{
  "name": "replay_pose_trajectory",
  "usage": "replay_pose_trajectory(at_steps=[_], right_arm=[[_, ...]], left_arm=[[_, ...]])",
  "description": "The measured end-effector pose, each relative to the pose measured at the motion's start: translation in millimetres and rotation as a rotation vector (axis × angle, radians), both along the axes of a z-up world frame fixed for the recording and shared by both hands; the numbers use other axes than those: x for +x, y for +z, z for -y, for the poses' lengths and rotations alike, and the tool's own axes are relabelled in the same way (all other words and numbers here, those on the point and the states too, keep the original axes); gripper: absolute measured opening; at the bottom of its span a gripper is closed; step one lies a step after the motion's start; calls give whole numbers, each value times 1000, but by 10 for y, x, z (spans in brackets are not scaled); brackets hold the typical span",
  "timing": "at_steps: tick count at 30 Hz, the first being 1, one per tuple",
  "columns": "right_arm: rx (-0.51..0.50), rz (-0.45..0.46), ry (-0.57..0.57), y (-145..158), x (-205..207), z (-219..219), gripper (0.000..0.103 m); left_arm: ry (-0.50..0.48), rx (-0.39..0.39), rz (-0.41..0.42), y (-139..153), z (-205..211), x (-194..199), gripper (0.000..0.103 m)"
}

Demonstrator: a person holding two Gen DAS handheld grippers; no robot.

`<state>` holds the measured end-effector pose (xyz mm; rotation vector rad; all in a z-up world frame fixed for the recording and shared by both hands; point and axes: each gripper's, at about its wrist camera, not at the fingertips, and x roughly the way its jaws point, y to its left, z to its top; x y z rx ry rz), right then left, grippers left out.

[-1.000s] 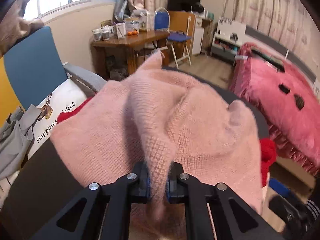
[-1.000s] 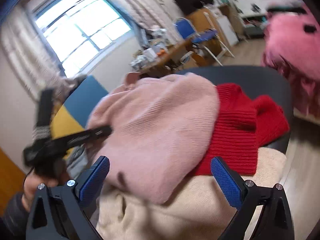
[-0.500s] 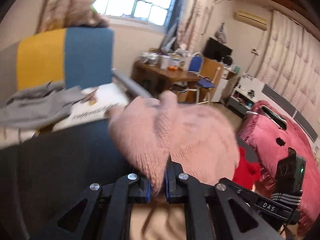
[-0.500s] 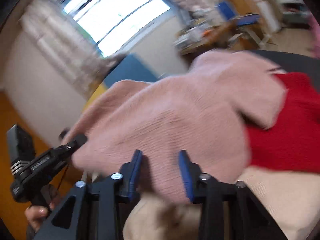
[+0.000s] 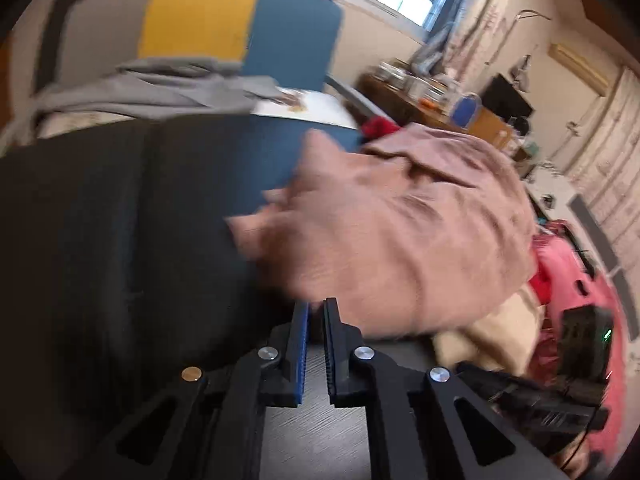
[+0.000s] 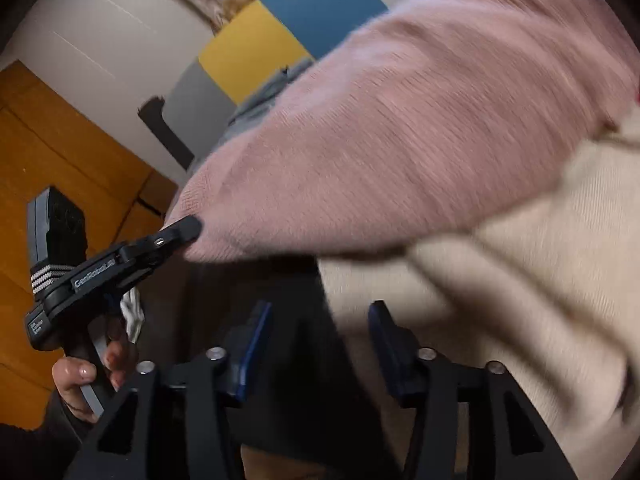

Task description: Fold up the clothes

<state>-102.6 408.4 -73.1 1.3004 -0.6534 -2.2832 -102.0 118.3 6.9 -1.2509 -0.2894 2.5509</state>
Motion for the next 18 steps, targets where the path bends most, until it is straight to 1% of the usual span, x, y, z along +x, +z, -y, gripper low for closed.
replay_pose_trajectory(at_steps=[1,3,5,6,7,8,11,12,13,14,15,18], right_arm=[[3,-2,2,-4,31,19,56],[11,-15,1,19,74,52,58],[22,-30,-5,69,98,81,58],[27,-38,-8,94,110,95,58],[33,-45,-10,119,121,110,60],[38,-64,-17,174,143,125,65],[62,-133,-29,385,177,161,70],[91,-152,-20,455,171,186,72],[122,-171,-10,522,167,214,79],[154,-190,0,589,163,242,85],[194,-213,16,645,194,309,86],[348,-293,112,754,201,596,86]], left_arm=[[24,-7,-1,-17,136,97,6],[89,8,8,-24,443,230,5],[123,9,-10,35,622,235,7],[137,18,-25,75,682,194,10],[139,36,-35,126,706,102,19],[137,45,-37,154,709,-7,23],[119,26,-2,119,622,-429,25],[118,12,37,38,579,-609,25],[100,9,74,-39,527,-764,25],[84,10,90,-93,472,-872,25],[68,7,100,-159,409,-975,25],[25,-17,129,-330,231,-1193,27]])
